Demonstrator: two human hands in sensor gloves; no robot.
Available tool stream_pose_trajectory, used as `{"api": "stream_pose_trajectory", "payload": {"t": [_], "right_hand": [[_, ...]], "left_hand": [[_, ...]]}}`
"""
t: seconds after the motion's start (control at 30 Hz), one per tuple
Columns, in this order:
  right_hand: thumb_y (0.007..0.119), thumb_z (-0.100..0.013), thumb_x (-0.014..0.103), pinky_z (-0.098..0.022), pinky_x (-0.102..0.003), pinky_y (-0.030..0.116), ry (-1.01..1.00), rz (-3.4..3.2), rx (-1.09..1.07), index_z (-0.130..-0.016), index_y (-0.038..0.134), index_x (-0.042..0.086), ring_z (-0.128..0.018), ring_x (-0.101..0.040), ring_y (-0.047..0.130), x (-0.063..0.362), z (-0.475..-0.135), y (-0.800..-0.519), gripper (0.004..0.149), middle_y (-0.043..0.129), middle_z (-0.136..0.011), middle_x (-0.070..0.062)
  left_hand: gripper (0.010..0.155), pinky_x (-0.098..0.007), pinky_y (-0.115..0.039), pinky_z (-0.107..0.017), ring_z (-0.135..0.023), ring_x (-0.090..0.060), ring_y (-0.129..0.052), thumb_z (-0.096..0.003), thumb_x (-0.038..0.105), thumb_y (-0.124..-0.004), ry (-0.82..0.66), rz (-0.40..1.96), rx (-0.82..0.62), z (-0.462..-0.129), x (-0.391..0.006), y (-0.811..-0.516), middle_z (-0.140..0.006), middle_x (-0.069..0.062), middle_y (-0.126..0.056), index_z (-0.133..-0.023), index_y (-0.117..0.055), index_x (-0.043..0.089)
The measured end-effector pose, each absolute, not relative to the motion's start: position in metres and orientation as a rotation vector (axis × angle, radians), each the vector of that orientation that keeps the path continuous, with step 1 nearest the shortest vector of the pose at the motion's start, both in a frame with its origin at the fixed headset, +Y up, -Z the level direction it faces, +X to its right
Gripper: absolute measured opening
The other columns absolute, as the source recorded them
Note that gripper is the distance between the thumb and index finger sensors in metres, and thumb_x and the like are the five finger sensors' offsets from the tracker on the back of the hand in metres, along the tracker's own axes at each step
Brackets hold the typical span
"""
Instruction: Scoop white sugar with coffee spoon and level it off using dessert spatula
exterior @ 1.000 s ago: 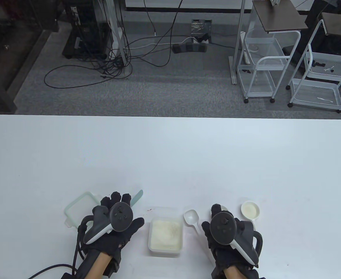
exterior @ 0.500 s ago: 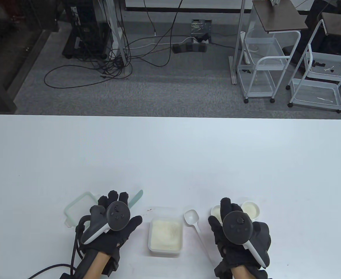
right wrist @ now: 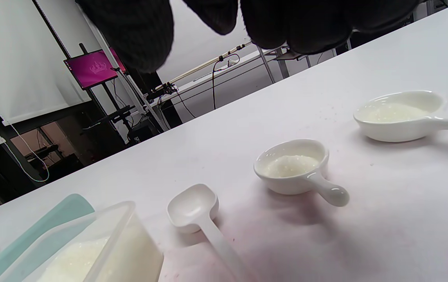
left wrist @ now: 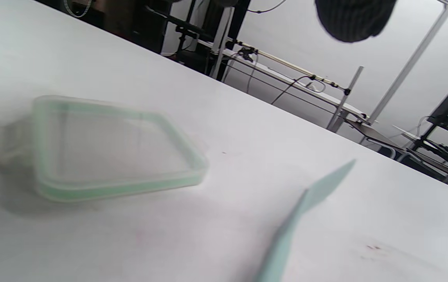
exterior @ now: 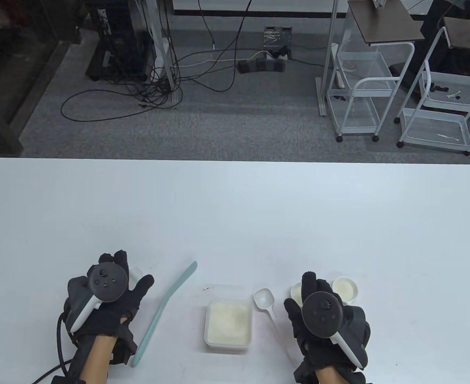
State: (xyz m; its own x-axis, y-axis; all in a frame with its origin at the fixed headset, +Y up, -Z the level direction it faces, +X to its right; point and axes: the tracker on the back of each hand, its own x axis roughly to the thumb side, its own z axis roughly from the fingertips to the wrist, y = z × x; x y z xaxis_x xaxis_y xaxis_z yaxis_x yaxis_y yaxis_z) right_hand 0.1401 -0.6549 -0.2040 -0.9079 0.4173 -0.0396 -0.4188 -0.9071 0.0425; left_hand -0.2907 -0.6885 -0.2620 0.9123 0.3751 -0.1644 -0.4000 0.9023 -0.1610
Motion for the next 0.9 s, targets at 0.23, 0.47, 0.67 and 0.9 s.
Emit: {"api": "stream_pose_trajectory", "payload": {"t": [0.23,0.47,0.67,0.9], "right_hand": [[0.076,-0.057,0.037,-0.063,-0.076,0.058,0.086,2.717,-0.028,-0.112,0.045,0.0,-0.089,-0.064,0.064,0.138,-0.204,-0.656,0.073,0.051,-0.109,-0.039],[0.075,-0.058,0.037,-0.063,-0.076,0.058,0.094,2.724,-0.012,-0.112,0.044,0.0,-0.089,-0.064,0.064,0.135,-0.204,-0.657,0.073,0.05,-0.109,-0.039],[0.075,-0.058,0.037,-0.063,-0.076,0.058,0.111,2.71,-0.012,-0.112,0.042,-0.001,-0.089,-0.064,0.063,0.137,-0.205,-0.658,0.074,0.048,-0.109,-0.039],[0.074,-0.058,0.037,-0.063,-0.076,0.058,0.122,2.697,-0.009,-0.113,0.04,-0.002,-0.089,-0.064,0.064,0.138,-0.206,-0.659,0.075,0.048,-0.109,-0.039]], "left_hand": [[0.096,-0.081,-0.041,-0.069,-0.105,-0.067,-0.04,-0.0541,0.064,-0.067,0.204,0.34,-0.285,-0.268,-0.309,-0.715,-0.123,-0.036,-0.028,-0.121,-0.029,0.007],[0.102,-0.081,-0.039,-0.069,-0.106,-0.067,-0.036,-0.0526,0.064,-0.071,0.213,0.207,-0.318,-0.274,-0.314,-0.741,-0.123,-0.036,-0.023,-0.121,-0.021,0.007],[0.11,-0.082,-0.035,-0.069,-0.107,-0.067,-0.03,-0.0489,0.067,-0.072,0.203,0.251,-0.364,-0.275,-0.325,-0.759,-0.124,-0.033,-0.02,-0.12,-0.014,0.006],[0.119,-0.081,-0.043,-0.071,-0.11,-0.06,-0.044,-0.0385,0.074,-0.078,0.145,0.142,-0.458,-0.277,-0.313,-0.755,-0.126,-0.028,-0.035,-0.121,-0.024,0.008]]}}
